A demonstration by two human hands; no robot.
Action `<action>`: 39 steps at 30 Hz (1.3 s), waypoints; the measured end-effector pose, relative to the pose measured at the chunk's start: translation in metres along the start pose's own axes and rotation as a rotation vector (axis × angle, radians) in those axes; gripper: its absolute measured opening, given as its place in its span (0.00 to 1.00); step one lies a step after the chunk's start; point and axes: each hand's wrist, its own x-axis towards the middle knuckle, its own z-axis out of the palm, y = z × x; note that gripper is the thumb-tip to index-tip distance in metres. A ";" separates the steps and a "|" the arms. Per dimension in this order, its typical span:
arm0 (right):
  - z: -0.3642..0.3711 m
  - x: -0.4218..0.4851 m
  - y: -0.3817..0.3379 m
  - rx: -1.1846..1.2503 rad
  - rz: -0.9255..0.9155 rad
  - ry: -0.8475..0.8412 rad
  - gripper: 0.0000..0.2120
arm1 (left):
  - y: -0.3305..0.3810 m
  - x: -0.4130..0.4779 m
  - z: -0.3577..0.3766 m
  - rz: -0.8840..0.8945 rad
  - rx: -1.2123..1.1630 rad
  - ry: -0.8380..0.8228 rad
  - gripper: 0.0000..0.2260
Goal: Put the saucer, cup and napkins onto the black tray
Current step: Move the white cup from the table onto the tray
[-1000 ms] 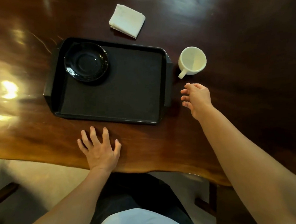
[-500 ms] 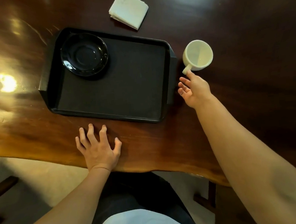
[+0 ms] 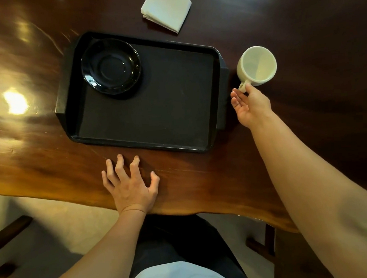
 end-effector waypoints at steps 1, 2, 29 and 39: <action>-0.003 0.001 0.002 -0.003 -0.023 0.010 0.18 | 0.000 0.000 0.000 0.003 -0.001 0.001 0.27; -0.006 0.002 0.004 -0.014 -0.048 0.019 0.17 | 0.000 -0.001 0.000 0.003 -0.004 0.001 0.27; 0.034 -0.058 0.032 -0.265 -0.125 -0.261 0.10 | 0.000 0.000 -0.002 -0.015 -0.028 -0.026 0.27; 0.062 -0.056 0.063 -0.369 -0.064 -0.264 0.12 | -0.001 0.001 -0.002 -0.007 -0.028 -0.017 0.27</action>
